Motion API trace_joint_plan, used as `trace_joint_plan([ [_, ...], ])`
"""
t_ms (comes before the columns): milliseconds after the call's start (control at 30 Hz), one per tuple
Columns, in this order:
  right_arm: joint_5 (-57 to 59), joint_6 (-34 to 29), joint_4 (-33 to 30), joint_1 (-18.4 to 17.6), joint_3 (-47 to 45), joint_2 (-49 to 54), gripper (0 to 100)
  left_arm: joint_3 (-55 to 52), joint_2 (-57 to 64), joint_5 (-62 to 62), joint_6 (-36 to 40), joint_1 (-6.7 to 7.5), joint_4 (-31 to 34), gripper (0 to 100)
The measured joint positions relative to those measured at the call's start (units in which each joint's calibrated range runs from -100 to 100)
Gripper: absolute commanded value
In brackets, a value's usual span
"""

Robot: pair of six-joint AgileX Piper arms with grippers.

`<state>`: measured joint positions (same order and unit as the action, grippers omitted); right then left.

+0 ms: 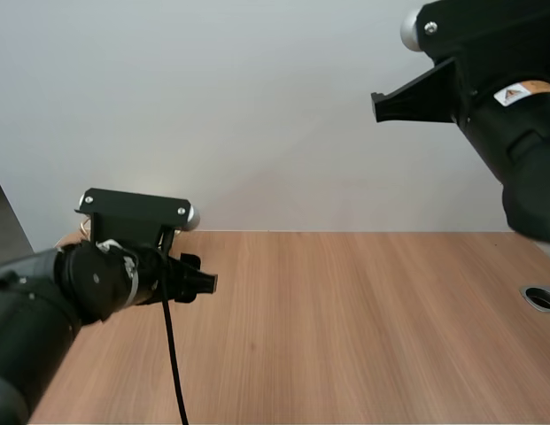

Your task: Open the pot, put the car inside, and close it

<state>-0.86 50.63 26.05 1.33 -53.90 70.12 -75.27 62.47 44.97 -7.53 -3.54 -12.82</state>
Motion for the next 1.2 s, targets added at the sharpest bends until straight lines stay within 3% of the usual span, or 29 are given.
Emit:
trace_joint_plan([
  [100,-3.1,0.0,-0.2,0.4,-3.4,3.0,0,-3.8,3.6,-3.5,1.6,0.09,2.7,100],
  [167,-5.7,0.0,-0.2,2.6,-10.5,8.3,0,-6.2,5.9,-6.2,3.7,0.38,4.3,100],
  [267,-2.2,0.0,1.0,3.4,-17.3,11.2,0,-12.1,15.9,-7.3,9.3,3.79,7.5,100],
  [400,7.9,-1.7,1.8,6.0,-25.7,15.8,0,-12.1,23.9,-5.0,9.9,5.80,8.7,100],
  [567,21.6,-7.0,1.5,7.2,-34.8,23.9,0,-12.2,32.1,-1.7,12.8,5.56,11.6,100],
  [667,28.7,-9.8,1.1,7.0,-37.2,28.5,0,-12.3,35.9,-1.4,15.0,4.45,13.3,100],
  [867,42.9,-13.4,1.1,6.8,-40.4,29.9,0,-12.6,37.5,-1.2,16.5,4.04,13.4,100],
  [1200,42.9,-14.9,2.2,6.8,-43.6,29.9,0,-12.6,37.5,-1.2,17.7,4.04,13.9,100],
])
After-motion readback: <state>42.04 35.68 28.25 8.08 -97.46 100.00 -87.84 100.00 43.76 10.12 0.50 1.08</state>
